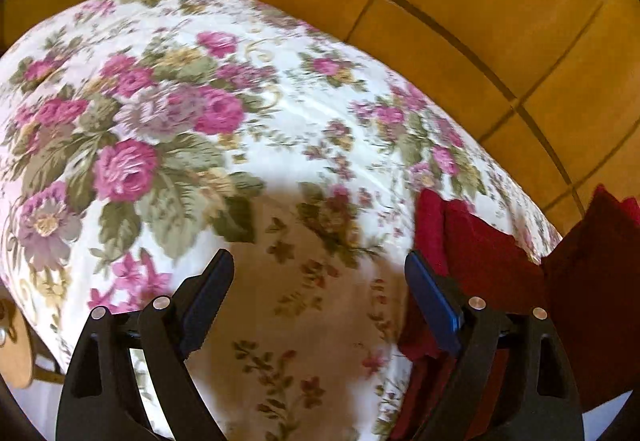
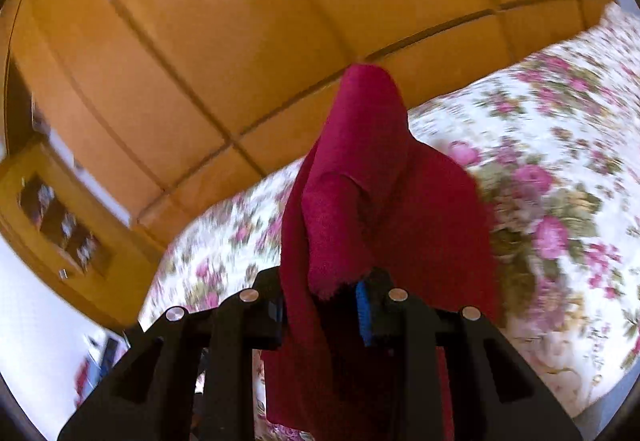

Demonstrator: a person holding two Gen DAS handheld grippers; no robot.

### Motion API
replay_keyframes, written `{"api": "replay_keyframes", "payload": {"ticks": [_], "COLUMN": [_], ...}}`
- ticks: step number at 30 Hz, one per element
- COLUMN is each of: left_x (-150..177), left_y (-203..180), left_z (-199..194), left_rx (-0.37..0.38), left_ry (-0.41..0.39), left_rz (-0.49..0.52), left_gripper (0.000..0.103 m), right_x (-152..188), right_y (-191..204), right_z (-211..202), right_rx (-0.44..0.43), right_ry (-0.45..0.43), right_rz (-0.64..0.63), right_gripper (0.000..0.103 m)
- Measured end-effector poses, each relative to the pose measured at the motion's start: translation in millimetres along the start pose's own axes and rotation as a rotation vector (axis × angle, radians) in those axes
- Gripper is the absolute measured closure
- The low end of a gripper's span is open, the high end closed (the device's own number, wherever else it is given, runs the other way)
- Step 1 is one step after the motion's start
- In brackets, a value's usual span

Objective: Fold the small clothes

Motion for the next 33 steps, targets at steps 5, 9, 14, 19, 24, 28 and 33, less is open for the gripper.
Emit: {"api": "replay_keyframes", "payload": {"ticks": [5,9,14,19,24,28,33], "left_x": [-6,-8,-10,-11,-5,21,52], "left_y": [14,15,10,-10,-48,-97,-131], "left_z": [3,2,0,-13,-36,-39,-34], "left_rx": [-0.013,-0.016,0.003,0.141,0.353,0.459,0.465], "left_ry": [-0.005,-0.009,-0.014,-0.035,-0.031,0.079,0.138], "left_rz": [-0.037,-0.033,-0.026,0.0,0.021,0.122,0.227], "left_gripper": [0.017,0.017,0.017,0.017,0.017,0.017,0.017], "right_x": [45,90,124,115,82,67,73], "right_y": [35,50,59,60,1,-63,-112], "right_z": [57,91,99,57,-1,-20,-25], "right_rx": [-0.031,-0.034,-0.107,-0.209,-0.067,0.213,0.366], "right_ry": [0.106,0.225,0.255,0.17,-0.035,-0.078,-0.032], "right_rz": [-0.099,-0.165,-0.253,-0.269,-0.134,-0.054,0.011], "right_gripper": [0.078,0.077,0.05,0.027,0.011,0.007,0.007]}}
Point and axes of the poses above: each gripper's, at about its wrist camera, not at the fingertips, and z roughly the way its jaws point, y to its left, x to its underside, the point moved 3 cm from there along z, roughly the way its jaws point, and after that the axes turned 7 degrees about -y, right-handed, at the moved point
